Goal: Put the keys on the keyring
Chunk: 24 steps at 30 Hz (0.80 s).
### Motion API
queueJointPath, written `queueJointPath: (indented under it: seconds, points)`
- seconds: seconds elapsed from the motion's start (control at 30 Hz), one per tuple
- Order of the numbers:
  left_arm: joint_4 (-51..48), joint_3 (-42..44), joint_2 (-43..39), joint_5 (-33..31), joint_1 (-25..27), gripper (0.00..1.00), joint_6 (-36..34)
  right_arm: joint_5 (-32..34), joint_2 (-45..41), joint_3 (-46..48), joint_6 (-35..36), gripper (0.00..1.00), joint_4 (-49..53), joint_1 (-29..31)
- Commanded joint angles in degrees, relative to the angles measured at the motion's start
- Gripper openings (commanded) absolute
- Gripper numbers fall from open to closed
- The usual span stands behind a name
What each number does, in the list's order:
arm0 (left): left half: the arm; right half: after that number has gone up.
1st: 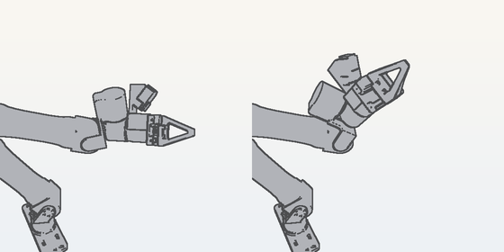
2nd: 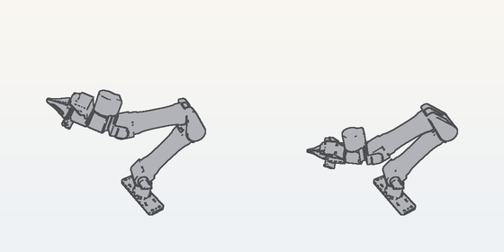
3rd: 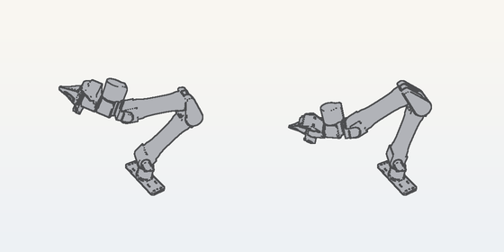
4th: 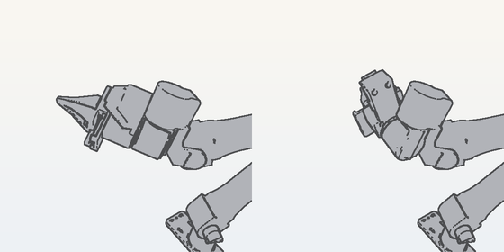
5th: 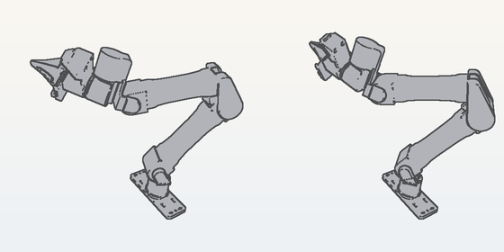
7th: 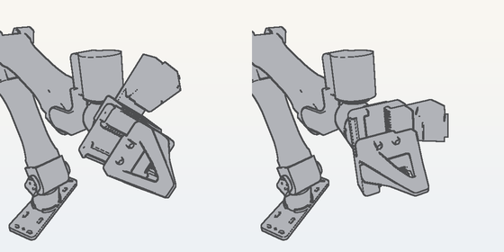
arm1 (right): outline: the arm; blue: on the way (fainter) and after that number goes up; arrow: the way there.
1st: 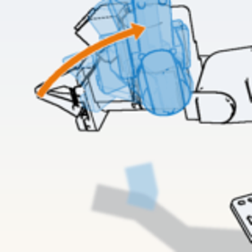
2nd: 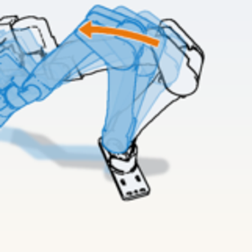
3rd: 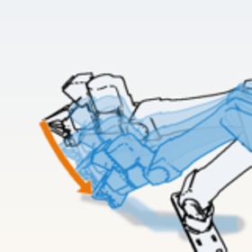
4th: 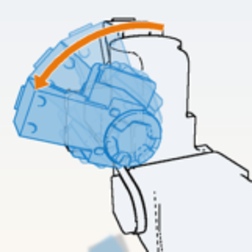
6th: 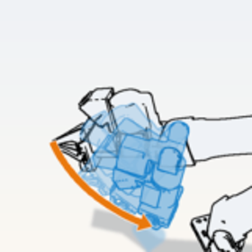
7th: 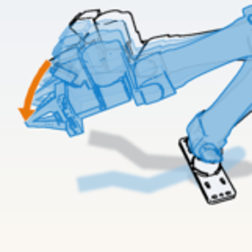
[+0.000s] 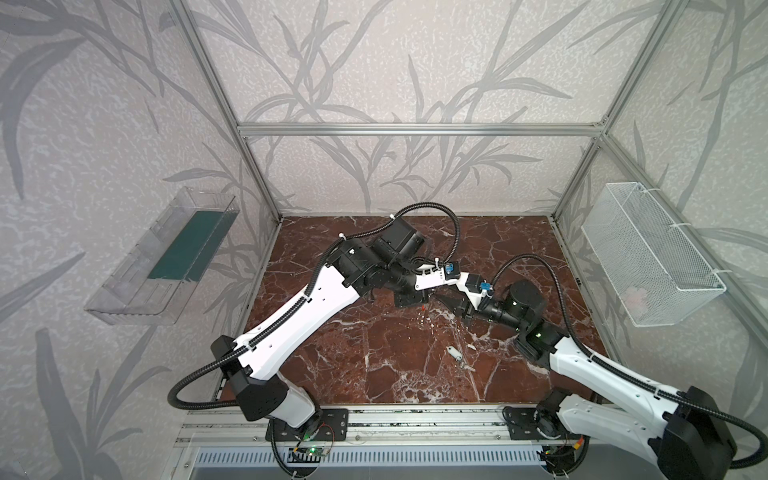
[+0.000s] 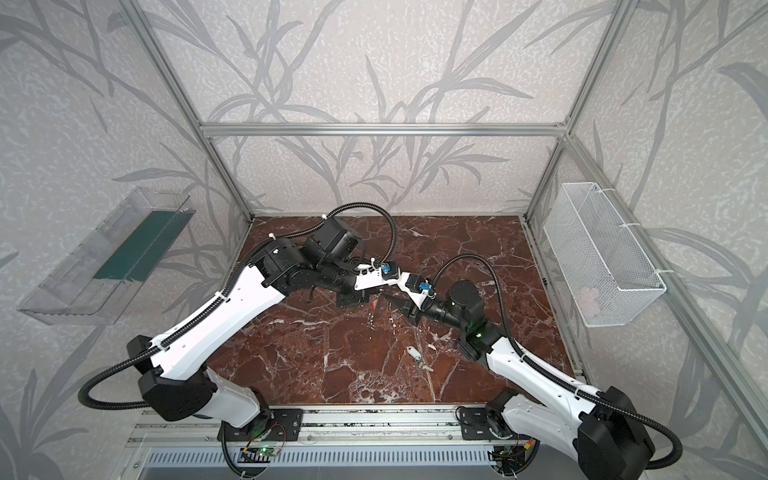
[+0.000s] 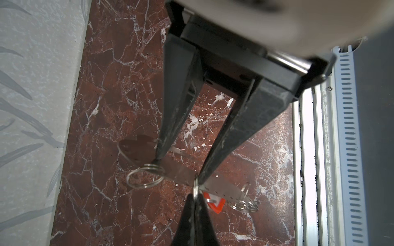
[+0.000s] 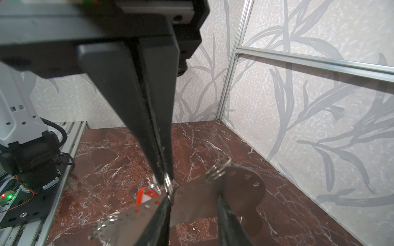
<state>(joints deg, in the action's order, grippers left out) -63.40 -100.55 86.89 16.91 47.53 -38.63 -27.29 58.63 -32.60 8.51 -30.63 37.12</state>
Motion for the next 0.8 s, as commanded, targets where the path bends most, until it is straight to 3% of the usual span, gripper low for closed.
queueJointPath:
  seconds: [0.0,0.17,0.53,0.77]
  points:
    - [-2.3,1.2,-1.0,0.6,0.5,0.0,-1.7,-1.8,-1.9,0.5,-1.2,0.34,-4.7,-0.4]
    - [-2.2,0.8,-0.3,0.6,0.5,0.0,-1.5,-8.1,-0.6,0.3,-2.0,0.31,-6.9,-0.4]
    - [-1.9,0.3,-0.1,0.9,0.5,0.0,-1.4,-9.5,1.9,-1.5,-2.0,0.25,-4.5,-0.3]
    - [-1.9,0.2,-0.2,1.4,0.5,0.0,-1.5,-8.0,1.2,-1.1,-1.6,0.09,-4.5,-0.4]
